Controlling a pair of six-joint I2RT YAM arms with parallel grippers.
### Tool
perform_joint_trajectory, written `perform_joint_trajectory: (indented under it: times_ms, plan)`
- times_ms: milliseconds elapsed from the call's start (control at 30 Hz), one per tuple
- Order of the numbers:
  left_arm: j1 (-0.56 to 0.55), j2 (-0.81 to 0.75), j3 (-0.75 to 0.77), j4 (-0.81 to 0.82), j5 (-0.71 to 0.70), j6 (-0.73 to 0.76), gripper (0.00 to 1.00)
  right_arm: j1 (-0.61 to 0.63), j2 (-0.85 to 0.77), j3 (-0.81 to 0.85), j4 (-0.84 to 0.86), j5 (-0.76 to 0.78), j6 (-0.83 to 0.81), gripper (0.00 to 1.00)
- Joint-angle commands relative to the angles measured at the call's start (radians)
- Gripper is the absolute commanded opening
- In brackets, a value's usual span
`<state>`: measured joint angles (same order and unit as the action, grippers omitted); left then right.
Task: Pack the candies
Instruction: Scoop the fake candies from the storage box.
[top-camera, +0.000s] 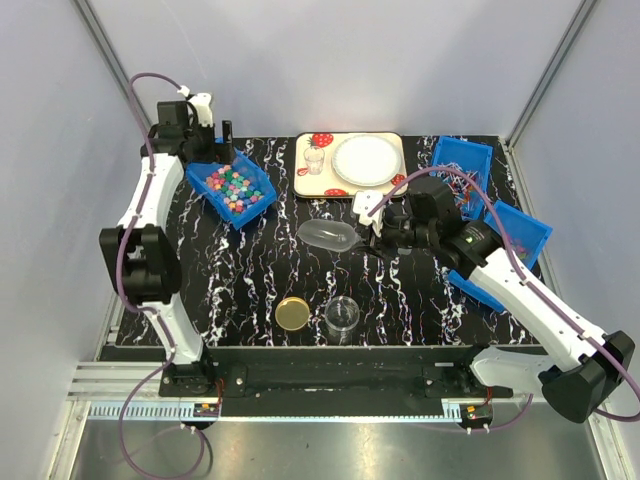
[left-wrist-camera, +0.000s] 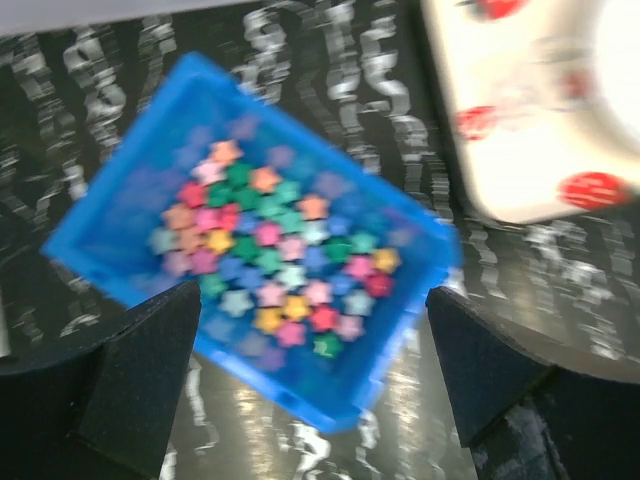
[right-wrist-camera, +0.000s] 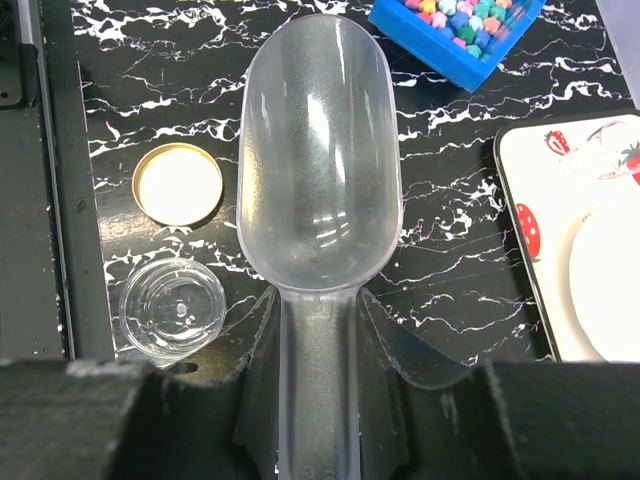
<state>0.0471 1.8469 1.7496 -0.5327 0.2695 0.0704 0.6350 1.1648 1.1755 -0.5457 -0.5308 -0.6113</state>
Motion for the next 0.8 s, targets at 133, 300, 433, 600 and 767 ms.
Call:
perform_joint_trajectory:
  times_ms: [133,300,433,600,767]
  plan:
    - [0.008,0.098,0.105,0.131,-0.335,0.115,0.99,0.008,-0.027,-0.017,0.067,0.018,0.008,0.0]
    - [0.014,0.175,0.157,0.152,-0.369,0.169,0.99,0.006,-0.034,-0.031,0.076,0.02,0.01,0.0]
    - [0.019,0.25,0.191,0.172,-0.408,0.201,0.99,0.006,-0.037,-0.04,0.082,0.022,0.013,0.0]
    - [0.034,0.301,0.235,0.186,-0.423,0.2,0.99,0.008,-0.039,-0.048,0.084,0.022,0.015,0.0]
    - [0.037,0.334,0.252,0.183,-0.411,0.193,0.99,0.008,-0.036,-0.054,0.086,0.023,0.015,0.0]
